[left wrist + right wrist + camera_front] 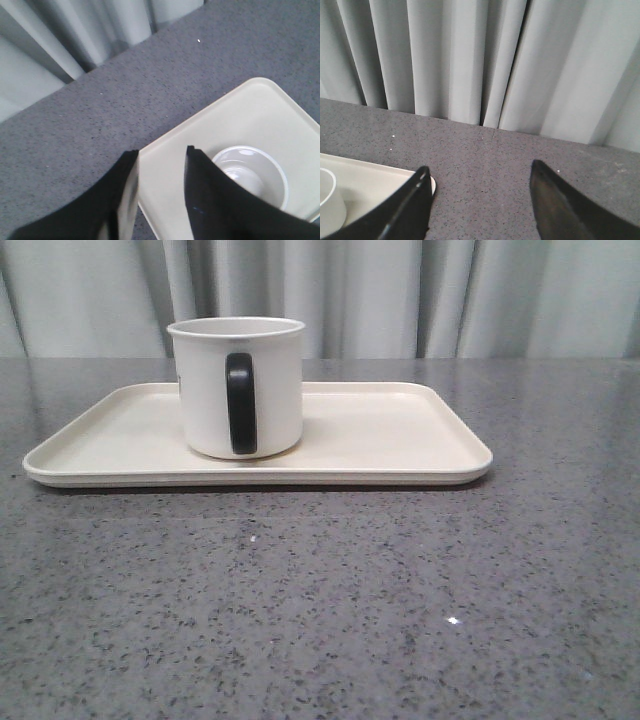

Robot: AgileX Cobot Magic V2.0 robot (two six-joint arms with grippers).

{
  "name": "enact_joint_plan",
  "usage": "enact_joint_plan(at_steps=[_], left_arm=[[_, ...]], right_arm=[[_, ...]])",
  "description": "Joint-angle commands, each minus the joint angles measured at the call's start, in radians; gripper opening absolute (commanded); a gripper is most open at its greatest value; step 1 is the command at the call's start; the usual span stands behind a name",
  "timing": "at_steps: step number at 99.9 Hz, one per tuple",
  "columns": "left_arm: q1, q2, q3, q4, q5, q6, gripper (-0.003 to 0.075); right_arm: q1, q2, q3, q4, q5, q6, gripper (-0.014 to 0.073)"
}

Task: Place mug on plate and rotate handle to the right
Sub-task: 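Open the left gripper and withdraw it from the mug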

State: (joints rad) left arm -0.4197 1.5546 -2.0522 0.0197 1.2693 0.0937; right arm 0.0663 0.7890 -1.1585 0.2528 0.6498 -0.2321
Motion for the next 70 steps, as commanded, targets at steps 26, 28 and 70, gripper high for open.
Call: enact_joint_plan(at_steps=[26, 28, 70], left_arm=[[0.000, -0.268, 0.091, 0.139, -0.006, -0.049, 0.0230], [0.000, -0.291, 0.112, 0.148, -0.006, -0.049, 0.0230], [0.000, -0.558, 0.492, 0.386, -0.006, -0.051, 0.0194]], right_arm=[[0.003, 0.002, -0.030, 0.000, -0.079, -0.009, 0.0444], [0.003, 0.002, -0.030, 0.000, -0.079, -0.009, 0.0444], [0.003, 0.002, -0.030, 0.000, -0.078, -0.009, 0.0444]])
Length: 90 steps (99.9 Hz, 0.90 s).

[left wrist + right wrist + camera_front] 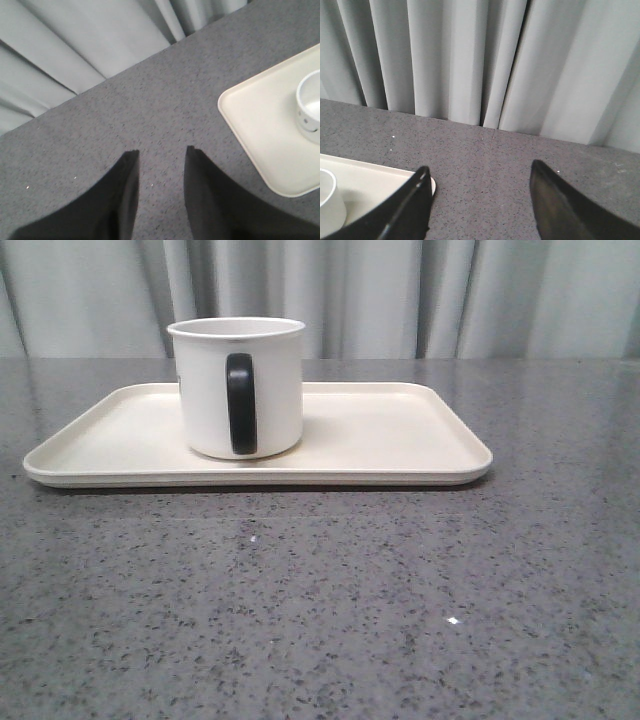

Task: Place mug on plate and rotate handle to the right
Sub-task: 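Open the left gripper and withdraw it from the mug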

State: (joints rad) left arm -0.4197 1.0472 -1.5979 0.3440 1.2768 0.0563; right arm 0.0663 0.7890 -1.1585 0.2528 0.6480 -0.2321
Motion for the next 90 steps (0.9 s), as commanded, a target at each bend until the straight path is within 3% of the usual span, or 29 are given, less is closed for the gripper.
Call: enact_joint_plan(at_steps=[1, 15, 38, 55, 71, 90], left_arm=[[0.000, -0.054, 0.048, 0.068, -0.013, -0.016, 0.0181], [0.000, -0.104, 0.128, 0.114, -0.027, -0.056, -0.0020], [0.000, -0.141, 0.173, 0.126, -0.088, -0.156, -0.0020], [0.000, -0.141, 0.173, 0.128, -0.090, -0.174, -0.0020], [0.000, -0.141, 0.173, 0.126, -0.090, -0.190, -0.0020], [0.000, -0.141, 0.173, 0.124, -0.090, -0.190, -0.0020]], right_arm=[[0.003, 0.002, -0.030, 0.000, -0.074, -0.009, 0.0444], [0.003, 0.002, -0.030, 0.000, -0.055, -0.009, 0.0444], [0.003, 0.028, -0.034, 0.044, -0.066, -0.012, 0.0444], [0.011, 0.157, -0.148, 0.203, 0.020, -0.111, 0.0444], [0.091, 0.309, -0.319, 0.362, 0.151, -0.223, 0.0444], [0.202, 0.495, -0.480, 0.386, 0.256, -0.229, 0.0444]])
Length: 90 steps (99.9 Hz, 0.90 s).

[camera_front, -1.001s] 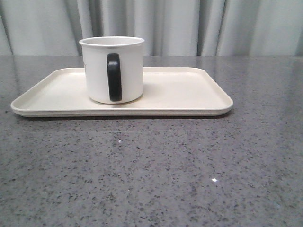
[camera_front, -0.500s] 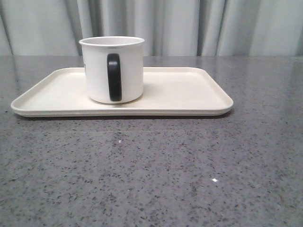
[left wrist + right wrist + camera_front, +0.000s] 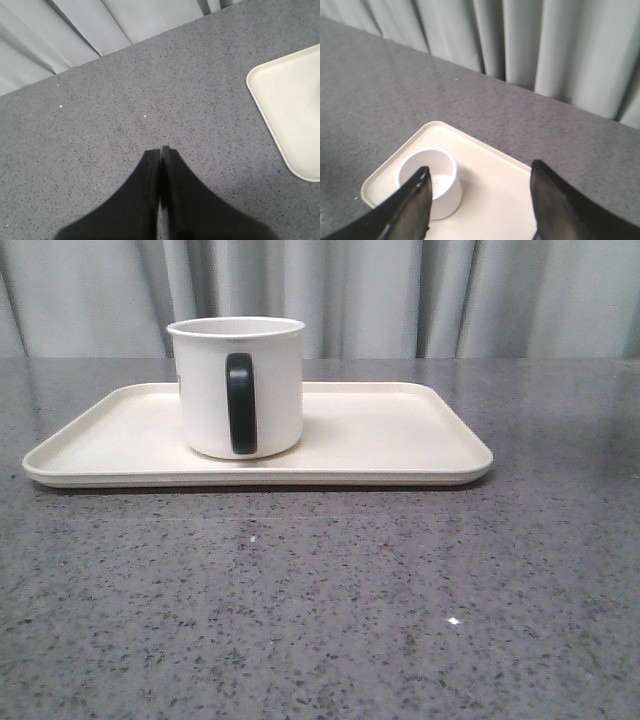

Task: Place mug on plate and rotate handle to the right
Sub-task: 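Open the left gripper and withdraw it from the mug, then lower the right gripper into the mug rim and grasp it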

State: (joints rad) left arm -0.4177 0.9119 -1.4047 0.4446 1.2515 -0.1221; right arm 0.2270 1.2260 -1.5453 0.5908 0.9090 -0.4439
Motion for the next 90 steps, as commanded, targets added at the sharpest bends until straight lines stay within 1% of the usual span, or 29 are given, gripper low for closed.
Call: enact_joint_plan(at_steps=[1, 16, 52, 68, 90], left_arm=[[-0.002, -0.006, -0.020, 0.023, -0.065, -0.012, -0.0020], [-0.002, -0.006, -0.020, 0.023, -0.063, -0.012, -0.0020], [-0.002, -0.006, -0.020, 0.023, -0.047, -0.012, -0.0020], [-0.002, -0.006, -0.020, 0.023, -0.045, -0.012, -0.0020], [-0.002, -0.006, -0.020, 0.025, -0.043, -0.012, -0.0020]], right_arm=[[0.049, 0.065, -0.102, 0.049, 0.000, -0.017, 0.0444], [0.112, 0.176, -0.156, 0.059, 0.027, -0.017, 0.0444], [0.209, 0.362, -0.159, 0.067, 0.016, -0.017, 0.0444], [0.230, 0.430, -0.159, 0.067, 0.007, -0.017, 0.0444], [0.231, 0.486, -0.159, 0.066, -0.024, -0.017, 0.0444]])
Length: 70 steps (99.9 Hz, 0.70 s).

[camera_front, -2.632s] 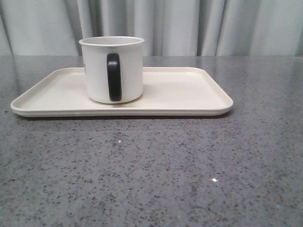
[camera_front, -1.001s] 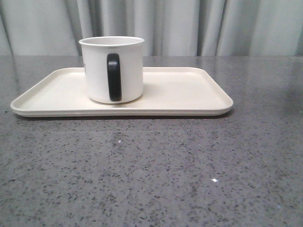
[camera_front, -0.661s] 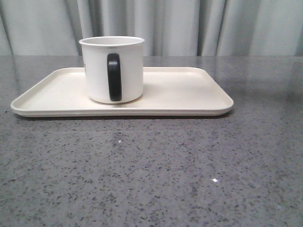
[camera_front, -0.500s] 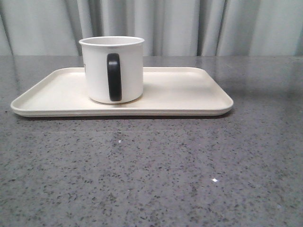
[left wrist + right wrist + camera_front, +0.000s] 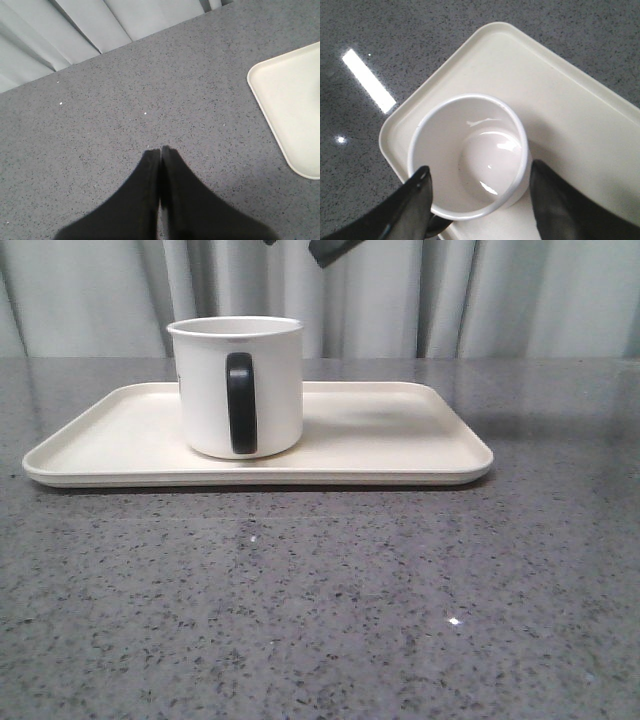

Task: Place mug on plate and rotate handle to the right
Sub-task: 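Lower the right gripper into the mug rim and grasp it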

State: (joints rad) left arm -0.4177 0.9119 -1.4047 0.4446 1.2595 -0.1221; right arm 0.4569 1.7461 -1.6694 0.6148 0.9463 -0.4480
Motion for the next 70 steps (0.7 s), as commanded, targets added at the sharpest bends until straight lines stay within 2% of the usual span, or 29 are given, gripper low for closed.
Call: enact_joint_plan(at_steps=[1, 22, 70], left_arm=[[-0.002, -0.006, -0.020, 0.025, -0.051, -0.012, -0.0020], [-0.002, -0.006, -0.020, 0.025, -0.046, -0.012, -0.0020], [-0.002, -0.006, -0.020, 0.027, -0.028, -0.012, -0.0020]], right_arm=[[0.001, -0.032, -0.035, 0.042, -0.064, -0.013, 0.0444], [0.001, 0.003, -0.035, 0.039, -0.108, -0.013, 0.0444], [0.001, 0.086, -0.035, 0.035, -0.094, -0.013, 0.0444]])
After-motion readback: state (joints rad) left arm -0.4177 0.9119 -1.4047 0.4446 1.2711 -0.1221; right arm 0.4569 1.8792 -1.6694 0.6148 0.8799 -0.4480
